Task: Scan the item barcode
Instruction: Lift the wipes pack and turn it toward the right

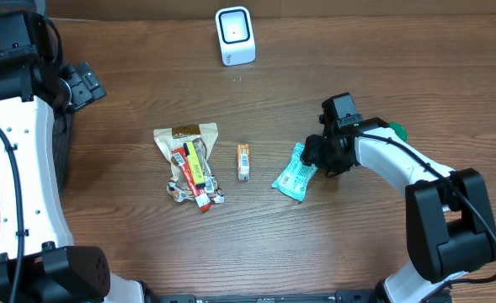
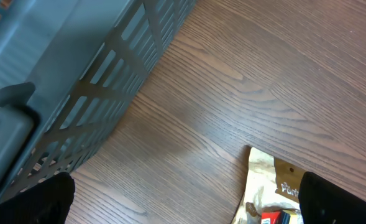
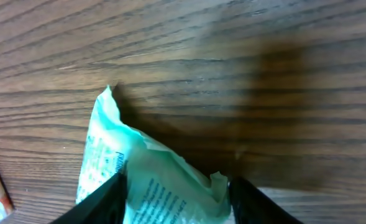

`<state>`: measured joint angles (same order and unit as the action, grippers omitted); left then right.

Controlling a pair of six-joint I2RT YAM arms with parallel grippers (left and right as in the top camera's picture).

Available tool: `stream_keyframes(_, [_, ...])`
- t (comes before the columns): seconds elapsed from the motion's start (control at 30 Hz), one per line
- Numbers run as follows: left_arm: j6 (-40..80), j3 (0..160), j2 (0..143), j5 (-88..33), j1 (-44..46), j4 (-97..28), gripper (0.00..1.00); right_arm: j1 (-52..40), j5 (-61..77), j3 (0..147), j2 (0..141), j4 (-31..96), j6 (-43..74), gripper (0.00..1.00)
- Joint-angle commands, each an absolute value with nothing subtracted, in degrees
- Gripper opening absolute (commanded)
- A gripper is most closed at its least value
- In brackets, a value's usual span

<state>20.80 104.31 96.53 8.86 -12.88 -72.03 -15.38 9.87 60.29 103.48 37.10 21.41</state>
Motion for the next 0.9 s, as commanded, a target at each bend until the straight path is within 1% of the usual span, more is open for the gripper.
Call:
stream_keyframes(0.0, [20.12,105.47,95.48,9.54,-12.95,-71.96,1.0,-15.25,9.37,59.66,104.47,37.3,21.37,0.48])
stream_keyframes(0.07, [20.12,105.47,95.48,9.54,-12.95,-71.96,1.0,-14.81,9.5,60.27,104.03,37.82,21.12,0.49])
stream_keyframes(0.27, [20.12,105.47,95.48,9.54,-12.95,-71.96,1.0,-10.31,15.73,61.36,102.98,40.12,20.51,0.54])
stream_keyframes(0.37, [20.12,105.49,95.48,9.54,-12.95,-71.96,1.0,-9.52,18.15,61.3,102.98,40.16,19.22,0.54])
stream_keyframes(0.63, [20.12,105.47,95.48,9.54,-12.95,-71.96,1.0,-9.61,18.13,59.55,102.98,40.93,19.46,0.53])
stream_keyframes(0.73, [20.12,105.49,95.48,9.54,-12.95,-71.96,1.0,-9.63,18.13,59.55,102.98,41.91,19.44,0.45])
stream_keyframes(0.77, [20.12,105.49,95.48,9.54,-12.95,-71.96,1.0,-9.63,18.11,59.51,102.98,41.8,19.42,0.33])
stream_keyframes(0.83, [20.12,105.49,95.48,9.54,-12.95,-71.96,1.0,-9.63,18.11,59.51,102.98,41.58,19.42,0.23])
stream_keyframes(0.87, [20.12,105.49,95.48,9.54,-12.95,-71.96,1.0,-9.63,18.11,59.42,102.98,41.43,19.42,0.23])
